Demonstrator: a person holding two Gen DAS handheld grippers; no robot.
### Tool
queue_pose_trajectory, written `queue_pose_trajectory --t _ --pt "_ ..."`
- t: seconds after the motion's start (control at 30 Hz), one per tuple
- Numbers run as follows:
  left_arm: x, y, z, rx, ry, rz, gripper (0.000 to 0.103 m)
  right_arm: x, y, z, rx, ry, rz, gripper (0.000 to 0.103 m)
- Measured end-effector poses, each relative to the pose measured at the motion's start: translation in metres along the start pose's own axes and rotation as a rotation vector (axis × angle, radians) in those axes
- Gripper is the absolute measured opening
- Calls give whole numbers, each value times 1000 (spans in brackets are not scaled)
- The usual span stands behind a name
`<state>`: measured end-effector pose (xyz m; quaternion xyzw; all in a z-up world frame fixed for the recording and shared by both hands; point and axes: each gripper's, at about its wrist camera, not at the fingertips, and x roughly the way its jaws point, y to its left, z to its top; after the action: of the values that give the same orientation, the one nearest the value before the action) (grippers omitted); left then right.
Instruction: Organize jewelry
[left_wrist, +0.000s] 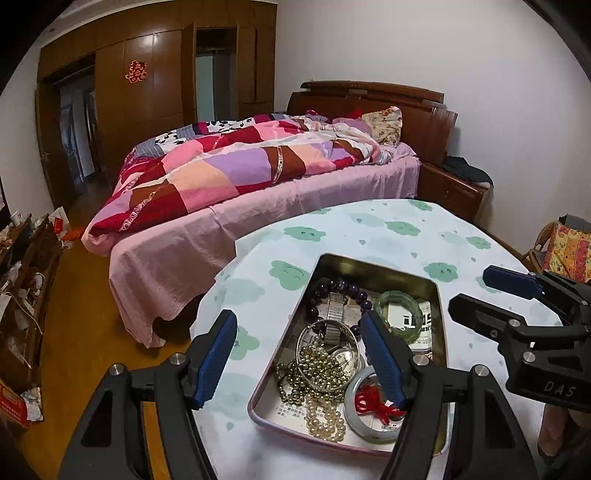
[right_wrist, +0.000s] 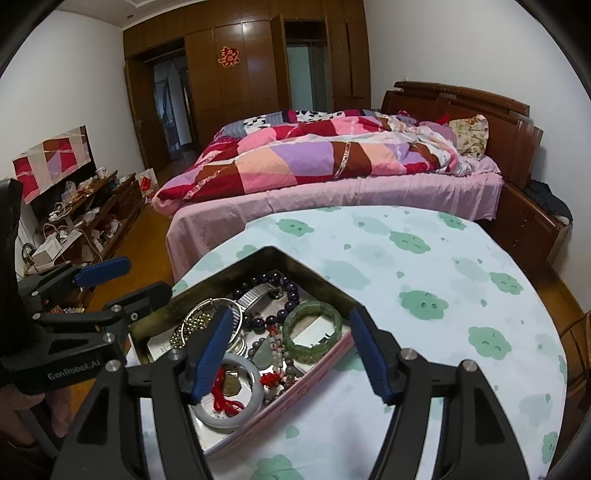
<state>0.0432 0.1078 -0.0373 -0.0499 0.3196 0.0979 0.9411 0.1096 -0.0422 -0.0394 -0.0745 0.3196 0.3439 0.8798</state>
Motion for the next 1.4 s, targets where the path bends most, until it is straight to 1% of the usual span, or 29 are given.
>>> queue_pose_trajectory --t 0.13,0.4,0.93,1.4 --pt "-8 0 2 -1 -15 -8 70 -8 0 -1 14 -13 -14 72" --pt "-20 0 4 0 -37 -11 70 -23 6 2 -9 -44 -34 77" --pt "-31 4 10 -11 -64 -9 70 -30 12 3 -38 -65 -70 84" --pt "-31 0 9 -1 -62 -8 70 -35 4 1 -13 -79 -85 86"
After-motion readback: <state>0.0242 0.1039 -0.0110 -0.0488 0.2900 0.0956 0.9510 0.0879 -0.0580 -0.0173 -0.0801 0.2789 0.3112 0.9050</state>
